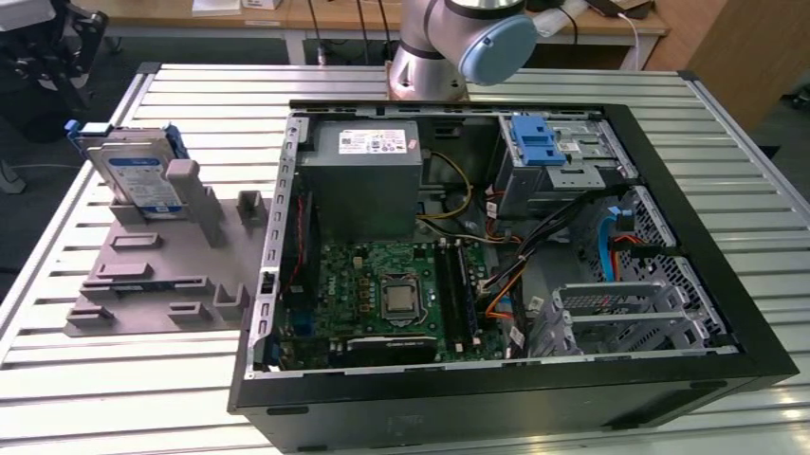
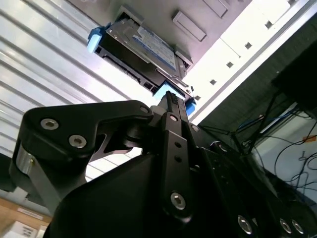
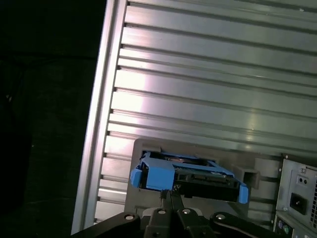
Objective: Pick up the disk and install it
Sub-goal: 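Pick up the disk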
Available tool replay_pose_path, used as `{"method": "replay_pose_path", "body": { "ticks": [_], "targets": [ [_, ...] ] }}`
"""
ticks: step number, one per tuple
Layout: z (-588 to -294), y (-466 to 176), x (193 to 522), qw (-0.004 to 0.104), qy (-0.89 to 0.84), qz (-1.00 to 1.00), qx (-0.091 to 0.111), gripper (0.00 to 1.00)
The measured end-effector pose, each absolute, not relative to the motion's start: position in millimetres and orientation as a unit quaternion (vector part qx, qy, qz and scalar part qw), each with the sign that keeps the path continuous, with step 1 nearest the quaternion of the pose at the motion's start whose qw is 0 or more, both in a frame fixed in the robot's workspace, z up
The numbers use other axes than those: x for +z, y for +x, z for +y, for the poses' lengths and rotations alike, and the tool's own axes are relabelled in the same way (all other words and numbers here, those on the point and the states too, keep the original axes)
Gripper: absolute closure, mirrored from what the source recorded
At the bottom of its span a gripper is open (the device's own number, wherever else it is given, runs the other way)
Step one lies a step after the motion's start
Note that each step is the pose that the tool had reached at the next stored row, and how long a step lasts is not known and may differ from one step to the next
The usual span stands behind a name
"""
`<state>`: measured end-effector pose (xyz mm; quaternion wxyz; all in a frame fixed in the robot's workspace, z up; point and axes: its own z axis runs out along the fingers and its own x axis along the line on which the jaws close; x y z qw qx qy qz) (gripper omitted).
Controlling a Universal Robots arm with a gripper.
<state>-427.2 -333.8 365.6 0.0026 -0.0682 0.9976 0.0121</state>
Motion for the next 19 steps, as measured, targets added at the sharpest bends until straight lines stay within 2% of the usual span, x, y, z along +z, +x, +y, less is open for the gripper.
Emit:
{"method": "replay_pose_path", "body": {
  "ticks": [19],
  "targets": [
    [-333.8, -427.2, 364.8, 0.002, -0.148, 0.989, 0.012, 0.89]
  ]
}}
